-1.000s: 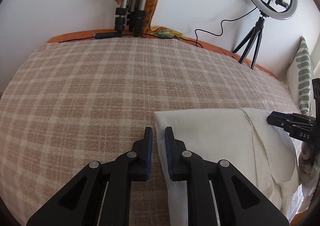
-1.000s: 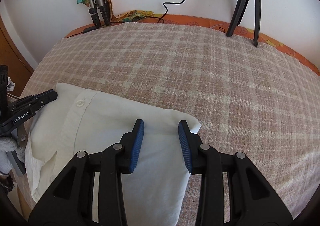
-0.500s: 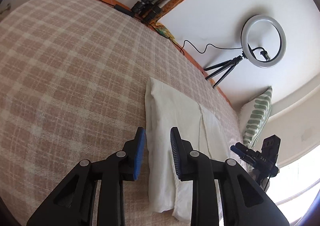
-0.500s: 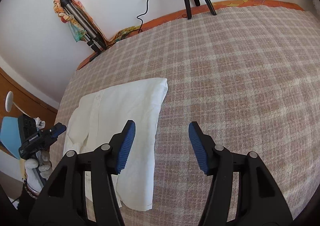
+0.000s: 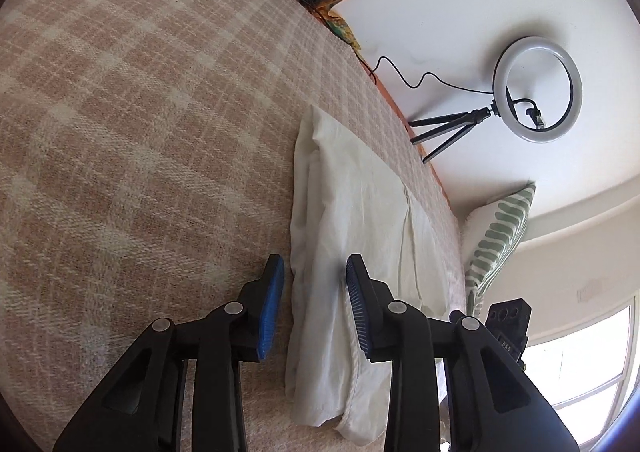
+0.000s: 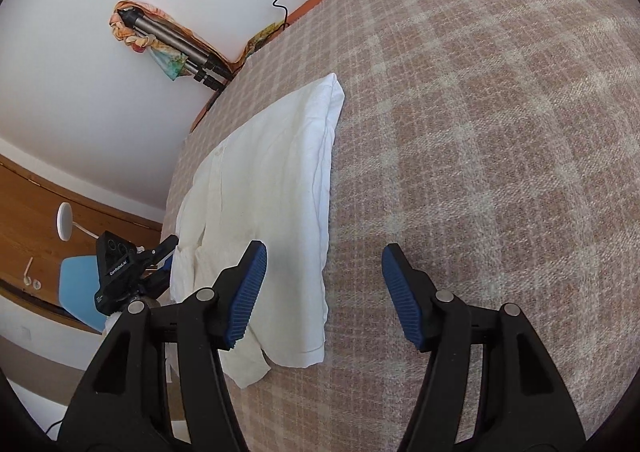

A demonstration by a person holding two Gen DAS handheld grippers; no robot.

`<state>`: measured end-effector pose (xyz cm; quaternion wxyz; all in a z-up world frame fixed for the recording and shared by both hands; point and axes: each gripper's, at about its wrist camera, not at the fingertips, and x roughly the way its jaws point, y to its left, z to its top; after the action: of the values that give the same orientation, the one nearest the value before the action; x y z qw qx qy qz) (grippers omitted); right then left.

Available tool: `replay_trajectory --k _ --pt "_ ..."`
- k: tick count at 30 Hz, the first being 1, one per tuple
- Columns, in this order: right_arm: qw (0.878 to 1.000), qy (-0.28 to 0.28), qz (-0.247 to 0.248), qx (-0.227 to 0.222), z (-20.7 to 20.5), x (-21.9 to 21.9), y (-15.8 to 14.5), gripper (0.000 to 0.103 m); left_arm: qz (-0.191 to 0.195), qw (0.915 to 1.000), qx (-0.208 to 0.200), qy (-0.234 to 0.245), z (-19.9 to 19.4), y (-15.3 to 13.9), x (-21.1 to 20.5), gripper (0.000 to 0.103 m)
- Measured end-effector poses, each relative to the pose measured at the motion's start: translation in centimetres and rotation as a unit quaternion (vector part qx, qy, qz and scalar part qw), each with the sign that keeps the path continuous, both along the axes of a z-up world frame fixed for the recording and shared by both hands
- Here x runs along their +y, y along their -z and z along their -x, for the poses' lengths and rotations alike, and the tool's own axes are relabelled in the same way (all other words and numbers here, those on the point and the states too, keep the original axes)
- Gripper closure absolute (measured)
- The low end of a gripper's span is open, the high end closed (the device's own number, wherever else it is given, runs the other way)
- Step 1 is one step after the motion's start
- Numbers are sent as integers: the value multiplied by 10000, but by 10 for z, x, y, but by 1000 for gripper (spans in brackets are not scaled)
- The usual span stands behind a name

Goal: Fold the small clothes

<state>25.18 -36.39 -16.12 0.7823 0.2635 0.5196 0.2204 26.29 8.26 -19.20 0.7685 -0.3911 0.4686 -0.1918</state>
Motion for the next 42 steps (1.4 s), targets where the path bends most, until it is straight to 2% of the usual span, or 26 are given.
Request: replay_trajectory --k 5,9,12,15,19,24,34,38,42 --pt "9998 -198 -36 -16 -8 15 1 41 117 9999 -99 31 -7 3 -3 73" --pt "9992 -328 -221 83 -12 27 8 54 12 9997 -217 94 -9 1 -10 75" --pt "9993 -370 -66 46 -12 38 7 62 -261 9992 -266 108 -11 -2 -16 83" --pt "9974 -438 539 -183 -5 53 -6 74 -888 9942 -569 226 -5 -17 -29 87" --pt "9846 -655 1483 -650 9 78 -29 81 -1386 9856 -911 332 3 -34 -41 90" --pt "9691 -783 2087 -1054 21 99 -51 84 -1721 9756 -1282 460 13 -54 -53 91" --pt "9364 -976 2816 -1854 48 107 -96 86 -1825 9633 -1821 748 25 -88 -90 92" --pt "9251 -940 3034 -2079 53 93 -109 86 -1760 9596 -2009 886 22 -100 -116 93" --pt "9191 -829 3175 -2180 52 71 -117 86 -1717 9568 -2100 1050 12 -106 -144 93"
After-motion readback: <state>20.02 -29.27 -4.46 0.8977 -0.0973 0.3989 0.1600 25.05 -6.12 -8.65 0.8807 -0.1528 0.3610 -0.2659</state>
